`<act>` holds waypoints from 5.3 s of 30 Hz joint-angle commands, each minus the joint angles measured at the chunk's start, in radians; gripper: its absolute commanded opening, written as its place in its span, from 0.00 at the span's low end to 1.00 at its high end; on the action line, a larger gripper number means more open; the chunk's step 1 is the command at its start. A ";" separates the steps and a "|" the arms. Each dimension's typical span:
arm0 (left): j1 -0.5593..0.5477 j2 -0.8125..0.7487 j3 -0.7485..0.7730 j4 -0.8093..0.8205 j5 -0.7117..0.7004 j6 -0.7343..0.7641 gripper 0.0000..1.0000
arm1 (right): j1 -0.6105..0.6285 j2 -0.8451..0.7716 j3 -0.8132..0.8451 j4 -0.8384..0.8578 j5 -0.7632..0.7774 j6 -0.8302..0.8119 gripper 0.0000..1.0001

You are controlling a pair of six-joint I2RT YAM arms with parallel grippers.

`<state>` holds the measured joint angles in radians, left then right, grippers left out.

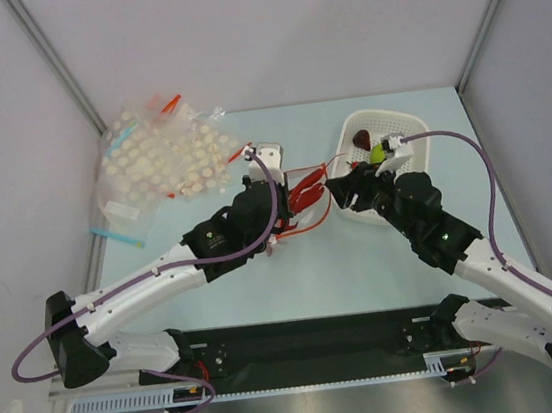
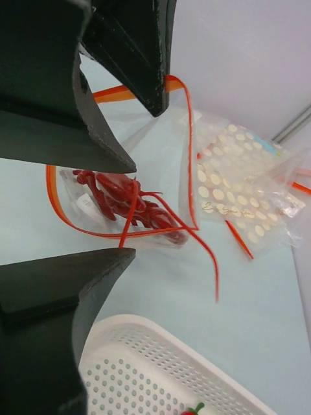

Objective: Place the food in the zip-top bag and seal the zipper
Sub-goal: Place the fake lobster in the zipper food storage bag, then pick up the fake vegetable from the bin, then place the fake vegetable in the zipper food storage bag, then move the fake fruit to the bin.

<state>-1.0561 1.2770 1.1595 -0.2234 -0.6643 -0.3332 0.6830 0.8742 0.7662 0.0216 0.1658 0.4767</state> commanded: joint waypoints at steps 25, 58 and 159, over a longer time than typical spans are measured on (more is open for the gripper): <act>0.015 -0.024 0.075 -0.114 -0.451 0.014 0.00 | -0.289 0.101 0.007 -0.060 0.000 0.042 0.88; 0.015 0.090 0.134 -0.205 -0.301 -0.020 0.00 | -0.479 1.036 0.530 -0.342 -0.084 -0.296 0.63; 0.202 -0.001 0.069 -0.117 0.175 -0.230 0.00 | -0.092 0.000 -0.073 0.252 0.132 -0.126 0.58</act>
<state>-0.8764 1.3014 1.2358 -0.3939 -0.3965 -0.5823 0.7013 0.9020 0.6662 0.3344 0.3878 0.2024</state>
